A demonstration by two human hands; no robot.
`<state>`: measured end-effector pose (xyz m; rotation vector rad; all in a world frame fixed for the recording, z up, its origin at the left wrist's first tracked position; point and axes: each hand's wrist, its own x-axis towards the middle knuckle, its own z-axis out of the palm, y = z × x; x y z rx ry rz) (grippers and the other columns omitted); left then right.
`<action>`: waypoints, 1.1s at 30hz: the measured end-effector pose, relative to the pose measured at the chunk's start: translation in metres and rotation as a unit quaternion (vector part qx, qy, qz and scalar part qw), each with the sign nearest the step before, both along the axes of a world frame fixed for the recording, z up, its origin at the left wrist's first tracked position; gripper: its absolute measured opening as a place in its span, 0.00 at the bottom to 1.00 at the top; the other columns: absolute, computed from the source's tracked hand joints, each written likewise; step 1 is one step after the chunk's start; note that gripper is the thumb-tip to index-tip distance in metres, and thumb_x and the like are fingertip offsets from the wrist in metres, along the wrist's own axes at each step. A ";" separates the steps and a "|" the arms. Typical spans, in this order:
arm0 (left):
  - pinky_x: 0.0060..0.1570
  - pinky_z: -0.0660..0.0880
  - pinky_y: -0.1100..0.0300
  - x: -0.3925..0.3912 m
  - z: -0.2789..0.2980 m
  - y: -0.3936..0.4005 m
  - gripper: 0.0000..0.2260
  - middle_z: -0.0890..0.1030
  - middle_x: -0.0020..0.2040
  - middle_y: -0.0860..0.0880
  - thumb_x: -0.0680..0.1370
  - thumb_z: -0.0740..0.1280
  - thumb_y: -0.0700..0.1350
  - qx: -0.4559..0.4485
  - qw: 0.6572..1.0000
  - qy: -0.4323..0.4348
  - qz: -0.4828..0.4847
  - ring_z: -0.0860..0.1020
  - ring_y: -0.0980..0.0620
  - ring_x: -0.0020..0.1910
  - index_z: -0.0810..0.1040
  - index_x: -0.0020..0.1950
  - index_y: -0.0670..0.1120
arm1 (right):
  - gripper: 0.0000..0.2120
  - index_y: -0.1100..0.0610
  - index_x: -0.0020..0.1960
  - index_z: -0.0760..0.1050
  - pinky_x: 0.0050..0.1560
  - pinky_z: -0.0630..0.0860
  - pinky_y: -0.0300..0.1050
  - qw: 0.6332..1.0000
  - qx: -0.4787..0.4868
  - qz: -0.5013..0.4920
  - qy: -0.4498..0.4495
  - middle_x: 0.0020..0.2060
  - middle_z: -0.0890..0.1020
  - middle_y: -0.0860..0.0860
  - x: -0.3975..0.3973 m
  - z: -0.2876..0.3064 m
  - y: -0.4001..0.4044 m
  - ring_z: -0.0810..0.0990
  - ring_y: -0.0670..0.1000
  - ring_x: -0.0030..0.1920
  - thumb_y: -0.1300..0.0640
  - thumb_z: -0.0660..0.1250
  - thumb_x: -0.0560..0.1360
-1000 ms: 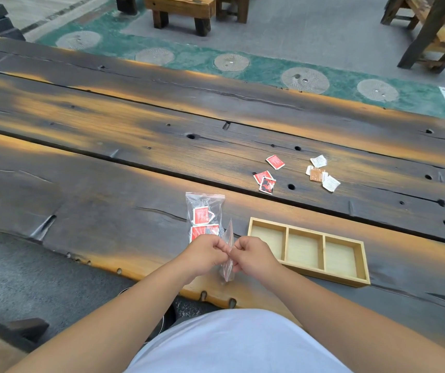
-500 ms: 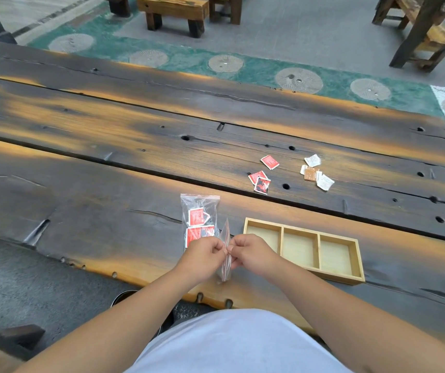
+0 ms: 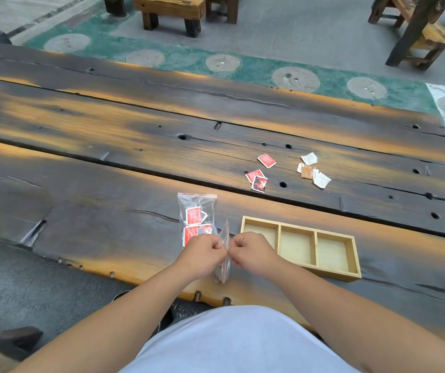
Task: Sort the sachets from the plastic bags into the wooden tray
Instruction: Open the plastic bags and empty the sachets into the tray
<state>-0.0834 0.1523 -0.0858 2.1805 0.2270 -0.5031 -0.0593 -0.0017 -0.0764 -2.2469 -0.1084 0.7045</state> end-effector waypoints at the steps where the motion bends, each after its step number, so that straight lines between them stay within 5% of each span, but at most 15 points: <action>1: 0.43 0.77 0.49 0.000 0.000 0.000 0.06 0.83 0.36 0.45 0.69 0.65 0.41 0.000 1.000 -0.001 0.000 0.79 0.49 0.38 0.77 0.32 0.44 | 0.14 0.52 0.23 0.72 0.39 0.78 0.50 1.000 -0.004 0.001 -0.003 0.24 0.77 0.47 0.000 0.000 -0.001 0.76 0.49 0.32 0.59 0.64 0.67; 15: 0.46 0.78 0.48 -0.005 0.005 -0.003 0.09 0.82 0.36 0.46 0.71 0.65 0.42 0.012 1.000 0.000 -0.005 0.80 0.46 0.42 0.74 0.30 0.48 | 0.13 0.53 0.25 0.72 0.41 0.78 0.48 1.000 -0.022 0.005 -0.011 0.25 0.78 0.47 0.000 -0.003 -0.002 0.78 0.50 0.35 0.59 0.65 0.68; 22: 0.35 0.67 0.57 -0.004 0.009 0.019 0.10 0.79 0.36 0.45 0.73 0.63 0.40 0.012 0.996 0.006 0.083 0.72 0.49 0.33 0.69 0.32 0.46 | 0.10 0.57 0.31 0.72 0.35 0.69 0.44 0.997 -0.031 -0.070 0.004 0.28 0.76 0.53 0.009 -0.004 -0.030 0.73 0.52 0.32 0.57 0.65 0.70; 28: 0.34 0.65 0.57 -0.006 0.011 0.027 0.12 0.73 0.32 0.47 0.73 0.64 0.41 0.049 0.997 -0.019 0.050 0.69 0.49 0.32 0.65 0.32 0.46 | 0.10 0.58 0.32 0.70 0.34 0.66 0.42 0.998 -0.029 -0.064 0.001 0.30 0.76 0.54 0.011 0.002 -0.037 0.71 0.51 0.32 0.59 0.64 0.71; 33: 0.38 0.72 0.53 -0.003 0.013 0.027 0.04 0.78 0.41 0.50 0.75 0.63 0.42 0.076 0.995 -0.053 0.047 0.76 0.47 0.39 0.68 0.45 0.48 | 0.10 0.54 0.30 0.71 0.37 0.72 0.43 0.997 -0.026 -0.067 0.005 0.30 0.79 0.52 0.015 0.000 -0.033 0.75 0.52 0.33 0.57 0.65 0.69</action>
